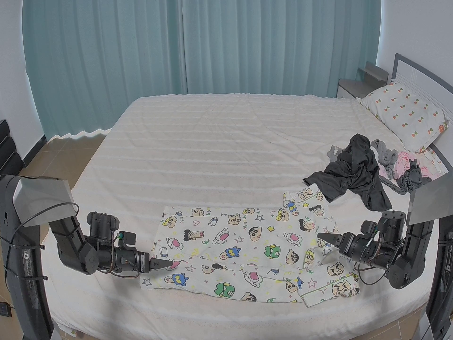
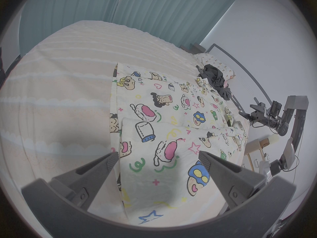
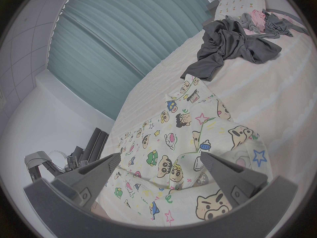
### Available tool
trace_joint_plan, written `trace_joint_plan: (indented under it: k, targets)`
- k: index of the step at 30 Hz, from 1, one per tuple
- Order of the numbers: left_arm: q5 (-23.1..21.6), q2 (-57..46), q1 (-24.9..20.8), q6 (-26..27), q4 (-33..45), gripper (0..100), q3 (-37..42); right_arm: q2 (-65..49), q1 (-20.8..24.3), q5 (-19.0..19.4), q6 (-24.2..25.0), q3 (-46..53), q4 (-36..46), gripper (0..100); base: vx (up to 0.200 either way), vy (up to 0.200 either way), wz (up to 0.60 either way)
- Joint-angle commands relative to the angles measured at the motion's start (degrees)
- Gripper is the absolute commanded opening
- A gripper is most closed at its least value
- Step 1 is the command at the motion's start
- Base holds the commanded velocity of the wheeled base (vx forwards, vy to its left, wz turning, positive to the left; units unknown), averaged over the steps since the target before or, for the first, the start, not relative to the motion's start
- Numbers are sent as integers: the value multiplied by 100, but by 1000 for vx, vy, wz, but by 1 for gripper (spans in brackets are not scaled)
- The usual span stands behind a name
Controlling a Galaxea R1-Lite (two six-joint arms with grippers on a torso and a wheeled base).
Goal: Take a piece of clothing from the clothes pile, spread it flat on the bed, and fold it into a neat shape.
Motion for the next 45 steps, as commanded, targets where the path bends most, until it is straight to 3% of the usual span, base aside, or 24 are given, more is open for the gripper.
trace_joint_plan:
  k: [1, 8, 9, 26, 35, 36, 45]
  targets:
    - [3, 88, -13, 7, -4, 100, -10, 22, 1, 2, 0, -4, -61, 100, 0, 0, 0]
    - [12, 106, -22, 7, -4, 100, -1, 22, 1, 2, 0, -4, -61, 100, 0, 0, 0]
    - [12, 106, -22, 7, -4, 0, 8, 22, 1, 2, 0, -4, -61, 100, 0, 0, 0]
    - [56, -237, 22, 7, -4, 0, 333, 31, 1, 2, 0, -4, -61, 100, 0, 0, 0]
    - [601, -176, -4, 7, -31, 0, 280, 92, 1, -7, 0, -13, -61, 100, 0, 0, 0]
    - [601, -149, -4, 7, -31, 100, 271, 92, 1, -7, 0, -13, -61, 100, 0, 0, 0]
    - [583, -105, -83, -2, -75, 100, 306, 101, 10, -7, -9, -13, -61, 100, 0, 0, 0]
